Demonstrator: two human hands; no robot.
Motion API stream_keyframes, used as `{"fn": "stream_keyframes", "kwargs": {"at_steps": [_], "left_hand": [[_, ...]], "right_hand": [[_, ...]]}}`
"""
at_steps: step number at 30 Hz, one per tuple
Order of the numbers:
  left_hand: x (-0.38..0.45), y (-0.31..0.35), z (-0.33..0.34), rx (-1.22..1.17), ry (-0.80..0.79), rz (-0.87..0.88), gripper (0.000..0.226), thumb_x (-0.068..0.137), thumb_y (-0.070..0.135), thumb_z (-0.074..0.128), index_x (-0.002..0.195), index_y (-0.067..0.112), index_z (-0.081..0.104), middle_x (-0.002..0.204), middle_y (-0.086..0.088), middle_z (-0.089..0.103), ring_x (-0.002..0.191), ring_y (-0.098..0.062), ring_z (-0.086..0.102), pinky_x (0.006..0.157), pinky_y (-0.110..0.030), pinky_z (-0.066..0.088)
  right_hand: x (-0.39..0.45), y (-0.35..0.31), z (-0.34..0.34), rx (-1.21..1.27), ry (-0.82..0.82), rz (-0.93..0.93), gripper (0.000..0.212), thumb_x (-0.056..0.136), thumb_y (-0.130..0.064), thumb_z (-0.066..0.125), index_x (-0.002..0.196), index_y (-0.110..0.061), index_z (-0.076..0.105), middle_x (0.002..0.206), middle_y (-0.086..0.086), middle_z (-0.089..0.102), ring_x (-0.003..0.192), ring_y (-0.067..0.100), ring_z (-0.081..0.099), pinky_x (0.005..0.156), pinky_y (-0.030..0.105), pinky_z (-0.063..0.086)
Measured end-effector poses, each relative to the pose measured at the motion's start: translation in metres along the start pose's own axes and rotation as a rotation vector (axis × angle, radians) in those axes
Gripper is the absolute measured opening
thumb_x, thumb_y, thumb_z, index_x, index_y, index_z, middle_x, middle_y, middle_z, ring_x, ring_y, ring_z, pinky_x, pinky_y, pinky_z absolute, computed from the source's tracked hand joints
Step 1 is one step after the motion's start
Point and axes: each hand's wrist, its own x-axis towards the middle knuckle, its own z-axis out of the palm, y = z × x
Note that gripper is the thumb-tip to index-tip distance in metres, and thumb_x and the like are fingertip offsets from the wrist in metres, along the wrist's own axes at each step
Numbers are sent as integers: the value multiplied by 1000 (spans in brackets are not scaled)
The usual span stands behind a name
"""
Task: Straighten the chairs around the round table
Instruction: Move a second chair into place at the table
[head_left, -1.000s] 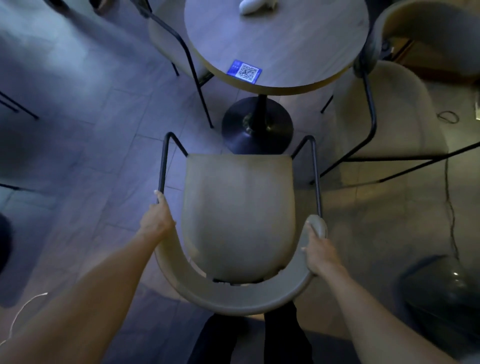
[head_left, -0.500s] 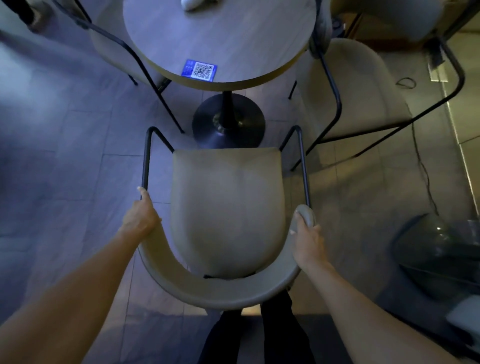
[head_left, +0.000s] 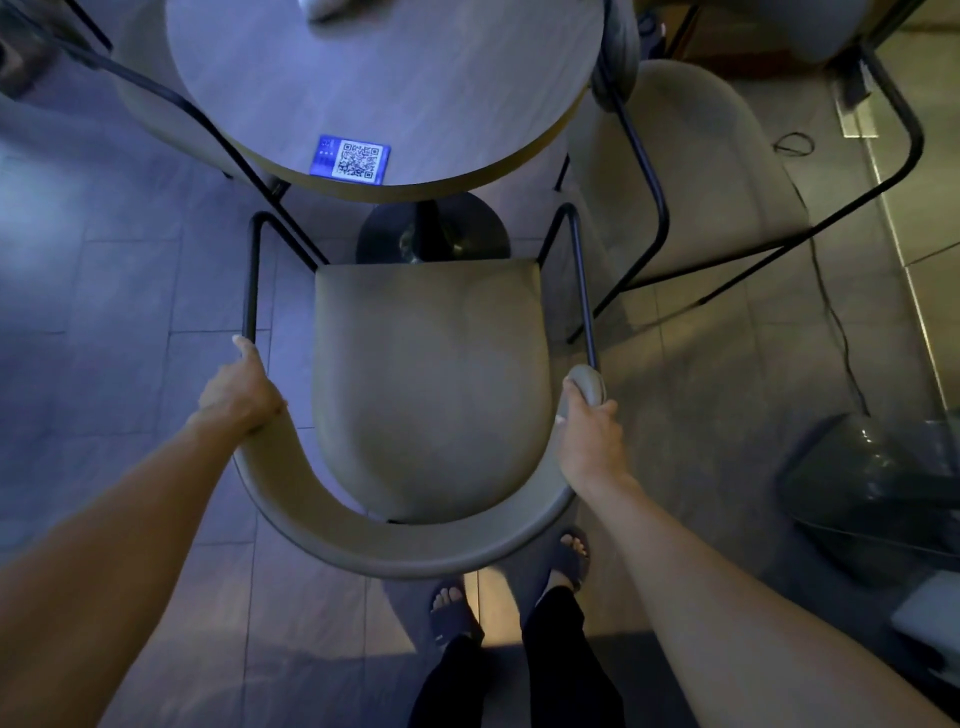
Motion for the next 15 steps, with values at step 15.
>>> {"fn": "stream_keyframes", "kwargs": {"at_steps": [15], "left_hand": [[36, 23, -15, 35, 77, 33, 88, 89, 6, 58, 152, 6, -3, 114, -34, 58, 96, -48, 59, 73, -51, 49]], "right_hand": [[34, -20, -9, -21, 53, 33, 53, 102, -28, 45, 152, -36, 27, 111, 15, 40, 66, 20, 45, 62, 33, 45]]}}
